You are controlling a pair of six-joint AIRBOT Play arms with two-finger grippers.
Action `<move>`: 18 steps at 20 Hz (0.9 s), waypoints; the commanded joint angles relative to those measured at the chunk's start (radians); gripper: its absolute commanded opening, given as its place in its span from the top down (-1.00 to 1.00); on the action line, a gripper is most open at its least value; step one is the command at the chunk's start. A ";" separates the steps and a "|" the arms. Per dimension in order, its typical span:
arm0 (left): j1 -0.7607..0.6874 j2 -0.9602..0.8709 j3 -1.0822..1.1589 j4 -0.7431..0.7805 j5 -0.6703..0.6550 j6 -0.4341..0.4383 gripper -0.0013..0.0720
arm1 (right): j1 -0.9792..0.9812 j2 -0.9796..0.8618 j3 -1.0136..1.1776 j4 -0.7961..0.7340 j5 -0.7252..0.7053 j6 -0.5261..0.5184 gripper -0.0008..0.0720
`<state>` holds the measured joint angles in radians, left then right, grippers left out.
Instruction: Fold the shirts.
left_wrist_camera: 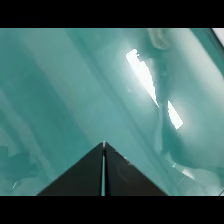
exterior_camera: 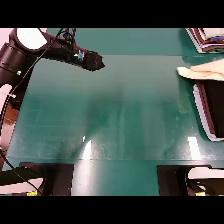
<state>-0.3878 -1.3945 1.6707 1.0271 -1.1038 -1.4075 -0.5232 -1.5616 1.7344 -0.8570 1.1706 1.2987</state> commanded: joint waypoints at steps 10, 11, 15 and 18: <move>-0.015 0.000 0.000 -0.006 0.018 -0.007 0.90 | -0.135 0.007 0.303 0.121 -0.029 -0.052 0.94; -0.015 0.000 0.000 -0.006 0.017 -0.007 0.90 | -0.143 0.012 0.335 0.121 -0.016 -0.052 0.94; -0.015 0.000 0.000 -0.007 -0.002 -0.007 0.90 | -0.205 0.108 0.216 0.095 0.003 -0.052 0.94; -0.015 0.000 0.000 -0.007 -0.014 -0.006 0.90 | -0.241 0.187 0.070 -0.014 0.091 -0.090 0.94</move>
<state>-0.4030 -1.3945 1.6707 1.0203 -1.1042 -1.4155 -0.7319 -1.4384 1.9007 -0.7979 1.1919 1.2377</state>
